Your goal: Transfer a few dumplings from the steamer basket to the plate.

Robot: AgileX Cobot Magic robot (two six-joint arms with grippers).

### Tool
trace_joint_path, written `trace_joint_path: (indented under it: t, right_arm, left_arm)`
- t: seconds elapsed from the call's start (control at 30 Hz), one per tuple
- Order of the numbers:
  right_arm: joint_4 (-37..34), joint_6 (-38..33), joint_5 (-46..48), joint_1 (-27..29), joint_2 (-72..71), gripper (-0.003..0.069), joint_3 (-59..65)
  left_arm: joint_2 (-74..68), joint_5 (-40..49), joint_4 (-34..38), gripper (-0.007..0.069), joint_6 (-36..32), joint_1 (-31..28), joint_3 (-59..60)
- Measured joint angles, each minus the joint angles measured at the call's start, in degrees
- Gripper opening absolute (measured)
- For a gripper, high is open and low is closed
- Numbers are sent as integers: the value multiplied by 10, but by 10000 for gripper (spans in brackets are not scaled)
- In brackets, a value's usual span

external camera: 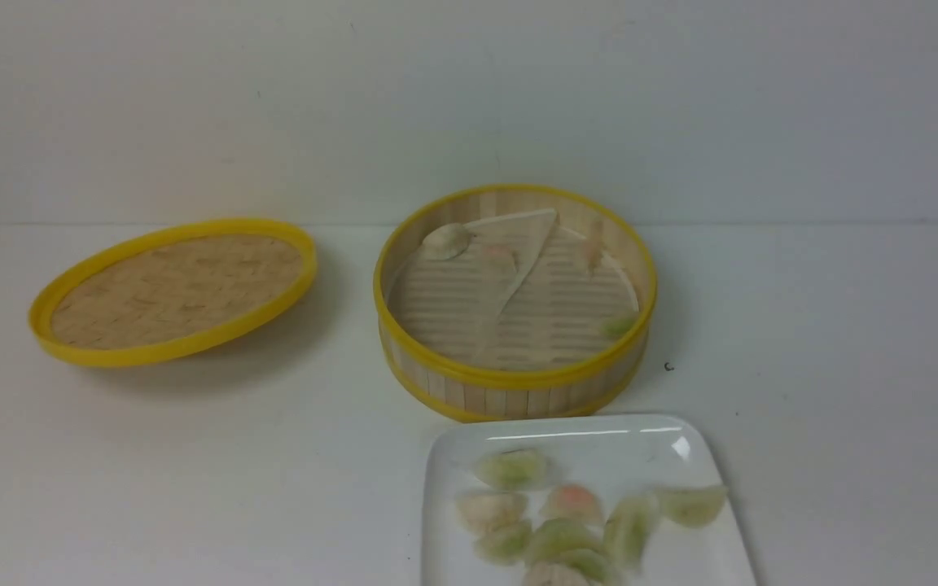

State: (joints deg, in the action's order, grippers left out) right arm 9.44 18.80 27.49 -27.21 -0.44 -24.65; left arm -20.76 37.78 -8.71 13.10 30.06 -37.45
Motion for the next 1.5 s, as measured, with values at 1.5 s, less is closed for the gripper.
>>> trace_joint_path:
  t: [1.5]
  right_arm:
    - [3, 0, 1, 0, 0, -15, 0]
  left_arm:
    - [214, -166, 124, -6, -166, -266, 391]
